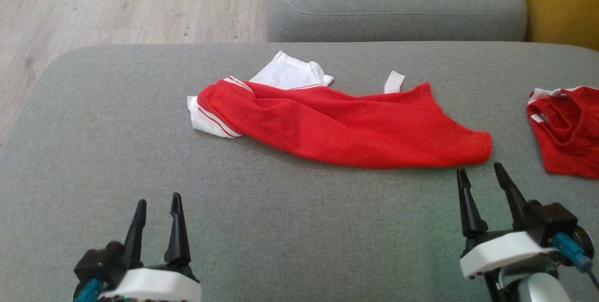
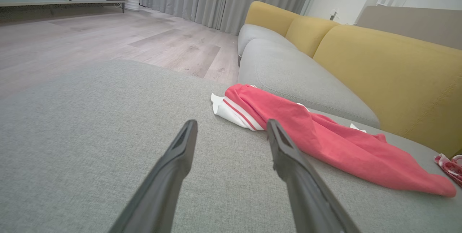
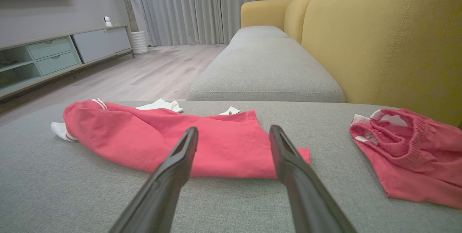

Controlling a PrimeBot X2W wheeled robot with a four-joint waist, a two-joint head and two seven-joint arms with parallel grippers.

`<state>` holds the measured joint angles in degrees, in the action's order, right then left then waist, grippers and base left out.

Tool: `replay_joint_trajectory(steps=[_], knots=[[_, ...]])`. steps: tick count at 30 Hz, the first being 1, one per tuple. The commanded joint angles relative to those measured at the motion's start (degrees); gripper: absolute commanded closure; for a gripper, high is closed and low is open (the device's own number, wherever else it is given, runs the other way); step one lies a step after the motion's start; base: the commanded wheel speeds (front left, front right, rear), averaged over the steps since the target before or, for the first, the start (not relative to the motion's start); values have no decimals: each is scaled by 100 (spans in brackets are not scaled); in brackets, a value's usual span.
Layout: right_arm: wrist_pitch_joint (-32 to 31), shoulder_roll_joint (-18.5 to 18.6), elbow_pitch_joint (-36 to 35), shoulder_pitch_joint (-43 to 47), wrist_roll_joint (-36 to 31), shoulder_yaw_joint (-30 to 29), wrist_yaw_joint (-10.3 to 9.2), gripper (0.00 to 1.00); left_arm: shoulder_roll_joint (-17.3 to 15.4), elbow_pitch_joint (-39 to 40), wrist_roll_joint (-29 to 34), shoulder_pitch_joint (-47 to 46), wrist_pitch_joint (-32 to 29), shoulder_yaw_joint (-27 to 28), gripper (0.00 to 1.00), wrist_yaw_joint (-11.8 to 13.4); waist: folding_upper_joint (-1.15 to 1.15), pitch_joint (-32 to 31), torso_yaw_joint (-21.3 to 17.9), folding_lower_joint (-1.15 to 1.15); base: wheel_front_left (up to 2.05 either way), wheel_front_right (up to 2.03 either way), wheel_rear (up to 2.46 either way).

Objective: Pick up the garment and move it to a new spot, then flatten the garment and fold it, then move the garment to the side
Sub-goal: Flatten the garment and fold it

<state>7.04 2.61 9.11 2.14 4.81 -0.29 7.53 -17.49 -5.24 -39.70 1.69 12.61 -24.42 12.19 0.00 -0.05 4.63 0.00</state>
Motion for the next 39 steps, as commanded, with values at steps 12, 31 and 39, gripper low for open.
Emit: replay_joint_trajectory(steps=[12, 31, 39], knots=[[-3, 27, -139, -198, -1, 139, -4, 0, -156, 207, 53, -131, -10, 158, 0, 84, 0, 51, 33, 0, 0, 0, 0], [-1243, 27, 68, -2146, -307, 829, -4, 0, 101, 161, 172, -508, 43, -81, 0, 19, 0, 791, 1079, 0, 0, 0, 0], [-1899, 181, 1501, -3394, -229, 1121, -4, 0, 404, -17, 228, -754, 157, -158, 0, -133, 0, 1311, 1654, 0, 0, 0, 0]])
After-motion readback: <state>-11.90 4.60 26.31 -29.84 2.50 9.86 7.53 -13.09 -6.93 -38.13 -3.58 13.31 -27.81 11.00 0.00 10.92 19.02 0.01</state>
